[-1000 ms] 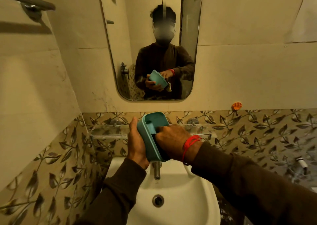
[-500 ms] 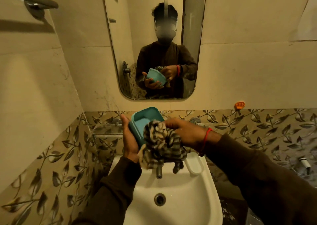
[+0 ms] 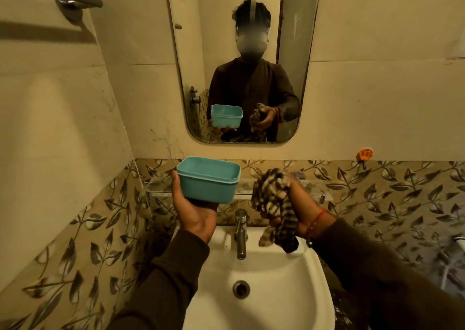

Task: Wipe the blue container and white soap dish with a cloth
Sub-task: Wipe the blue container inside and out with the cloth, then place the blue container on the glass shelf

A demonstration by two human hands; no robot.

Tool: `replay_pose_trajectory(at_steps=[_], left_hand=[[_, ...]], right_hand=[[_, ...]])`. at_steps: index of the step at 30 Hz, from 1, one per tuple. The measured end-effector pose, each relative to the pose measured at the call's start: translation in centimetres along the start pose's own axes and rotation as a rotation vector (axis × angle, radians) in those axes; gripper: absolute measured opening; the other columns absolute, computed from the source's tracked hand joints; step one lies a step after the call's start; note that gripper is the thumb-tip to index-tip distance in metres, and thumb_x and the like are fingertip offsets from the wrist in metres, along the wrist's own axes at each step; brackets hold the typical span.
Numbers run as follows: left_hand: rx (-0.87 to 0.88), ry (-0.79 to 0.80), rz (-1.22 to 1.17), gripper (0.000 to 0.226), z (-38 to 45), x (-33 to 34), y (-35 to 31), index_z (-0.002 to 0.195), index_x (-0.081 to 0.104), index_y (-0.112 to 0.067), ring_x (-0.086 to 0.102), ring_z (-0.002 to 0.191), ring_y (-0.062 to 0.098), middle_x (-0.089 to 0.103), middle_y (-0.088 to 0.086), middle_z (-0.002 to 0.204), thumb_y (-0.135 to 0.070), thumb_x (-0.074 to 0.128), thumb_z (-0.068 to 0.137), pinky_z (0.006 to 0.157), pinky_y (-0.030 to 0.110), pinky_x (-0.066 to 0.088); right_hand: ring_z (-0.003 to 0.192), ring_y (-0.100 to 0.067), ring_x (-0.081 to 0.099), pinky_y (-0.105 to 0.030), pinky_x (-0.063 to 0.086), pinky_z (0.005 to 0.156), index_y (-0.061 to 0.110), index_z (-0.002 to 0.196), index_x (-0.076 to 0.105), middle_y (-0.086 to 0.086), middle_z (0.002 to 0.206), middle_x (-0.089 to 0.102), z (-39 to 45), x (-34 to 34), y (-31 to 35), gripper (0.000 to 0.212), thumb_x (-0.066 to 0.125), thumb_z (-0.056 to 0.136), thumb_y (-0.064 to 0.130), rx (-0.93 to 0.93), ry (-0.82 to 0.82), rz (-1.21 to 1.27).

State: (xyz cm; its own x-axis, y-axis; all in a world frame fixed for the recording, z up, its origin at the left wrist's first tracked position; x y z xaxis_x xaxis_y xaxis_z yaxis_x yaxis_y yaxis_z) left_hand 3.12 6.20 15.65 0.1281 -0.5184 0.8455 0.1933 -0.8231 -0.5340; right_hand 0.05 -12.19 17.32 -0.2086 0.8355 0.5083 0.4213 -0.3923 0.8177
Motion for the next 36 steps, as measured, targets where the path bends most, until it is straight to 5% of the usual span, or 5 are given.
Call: replay_pose_trajectory(at_steps=[6,11,16,32,36], left_hand=[[0.004,0.065,0.028,0.055,-0.5,-0.6,0.7,0.124,0.072,-0.016,0.07,0.109,0.034,0.073,0.019,0.121,-0.053,0.046,0.093,0.08,0.047,0.062],[0.122,0.036,0.46,0.042,0.4,-2.7,-1.6,0.135,0.061,-0.029,0.06,0.124,0.028,0.063,0.01,0.136,-0.039,0.036,0.102,0.082,0.044,0.061],[0.275,-0.031,0.925,0.039,2.1,-4.1,-4.5,0.144,0.055,-0.027,0.06,0.126,0.02,0.061,0.001,0.142,-0.018,0.039,0.11,0.1,0.053,0.056],[0.095,-0.021,1.326,0.046,9.9,-5.7,-5.9,0.156,0.041,-0.012,0.057,0.126,0.033,0.059,0.018,0.142,-0.016,0.037,0.11,0.111,0.049,0.046],[0.069,-0.032,1.398,0.04,10.9,-6.1,-5.3,0.147,0.05,-0.007,0.06,0.12,0.034,0.062,0.022,0.135,-0.017,0.039,0.11,0.105,0.046,0.05]], right_hand=[[0.11,-0.031,0.066,-0.05,0.05,0.098,0.021,0.12,0.065,-0.014,0.118,0.069,2.0,2.3,-0.3,0.042,0.06,0.089,0.048,-0.166,0.014,-0.209],[0.078,-0.019,0.074,-0.025,0.058,0.055,0.017,0.108,0.071,-0.008,0.095,0.077,2.7,1.3,1.4,0.021,0.065,0.09,0.025,-0.354,-0.171,-0.311],[0.084,-0.023,0.072,-0.03,0.059,0.067,0.014,0.1,0.067,-0.009,0.094,0.075,4.7,0.9,3.1,0.022,0.071,0.085,0.029,-0.456,-0.357,-0.504],[0.076,-0.026,0.063,-0.045,0.056,0.079,0.012,0.084,0.064,-0.01,0.077,0.064,16.6,1.4,1.2,0.01,0.067,0.087,0.021,-0.258,-0.389,-0.652],[0.063,-0.016,0.064,-0.026,0.055,0.054,0.01,0.096,0.065,-0.005,0.075,0.067,17.8,0.6,0.9,0.015,0.068,0.087,0.022,-0.213,-0.451,-0.705]])
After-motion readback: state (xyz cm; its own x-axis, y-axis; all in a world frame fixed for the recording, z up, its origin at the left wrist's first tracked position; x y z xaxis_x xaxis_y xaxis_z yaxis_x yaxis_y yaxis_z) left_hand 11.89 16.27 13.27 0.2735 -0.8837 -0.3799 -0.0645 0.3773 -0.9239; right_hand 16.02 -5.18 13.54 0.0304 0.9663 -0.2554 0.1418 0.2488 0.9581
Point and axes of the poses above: each hand's wrist, its own z-axis towards the middle knuckle, its own x-axis out of the palm, y = z × x, the point moved 10 cm from there along z, towards the middle knuckle
